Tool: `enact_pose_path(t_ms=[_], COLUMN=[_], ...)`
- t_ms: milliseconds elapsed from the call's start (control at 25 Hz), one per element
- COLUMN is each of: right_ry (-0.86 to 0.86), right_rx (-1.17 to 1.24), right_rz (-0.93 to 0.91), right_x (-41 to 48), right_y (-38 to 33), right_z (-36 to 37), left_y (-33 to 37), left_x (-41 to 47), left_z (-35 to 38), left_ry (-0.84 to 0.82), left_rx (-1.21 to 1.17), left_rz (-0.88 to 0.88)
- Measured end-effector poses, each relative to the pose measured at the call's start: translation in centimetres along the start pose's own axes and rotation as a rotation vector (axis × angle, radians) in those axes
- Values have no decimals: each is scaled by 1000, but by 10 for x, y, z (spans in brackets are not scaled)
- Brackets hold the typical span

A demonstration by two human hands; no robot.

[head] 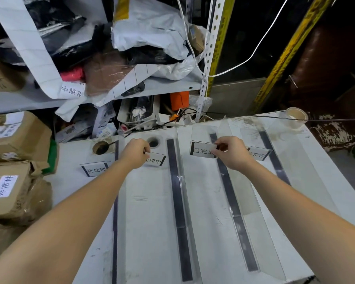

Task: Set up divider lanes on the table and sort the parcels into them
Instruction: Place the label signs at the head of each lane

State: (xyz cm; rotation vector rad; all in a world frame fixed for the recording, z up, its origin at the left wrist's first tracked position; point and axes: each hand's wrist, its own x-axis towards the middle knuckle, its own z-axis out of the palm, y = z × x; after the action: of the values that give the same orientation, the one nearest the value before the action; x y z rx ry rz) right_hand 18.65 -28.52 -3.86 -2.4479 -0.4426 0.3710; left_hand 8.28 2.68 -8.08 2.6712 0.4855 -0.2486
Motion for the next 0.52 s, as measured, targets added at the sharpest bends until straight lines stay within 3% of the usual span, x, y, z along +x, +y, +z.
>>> enact_pose_path(t_ms=[280,520], right_ry=[6,-22], right_rx=[-7,6], right_rz=[26,83], right_x=[12,19], right_y=[2,10], right_z=[9,17], left_y=[2,4], left_x=[7,15], left_z=[3,0], left_ry=[-82,-116], left_rx=[182,64], left_rz=[-35,-83])
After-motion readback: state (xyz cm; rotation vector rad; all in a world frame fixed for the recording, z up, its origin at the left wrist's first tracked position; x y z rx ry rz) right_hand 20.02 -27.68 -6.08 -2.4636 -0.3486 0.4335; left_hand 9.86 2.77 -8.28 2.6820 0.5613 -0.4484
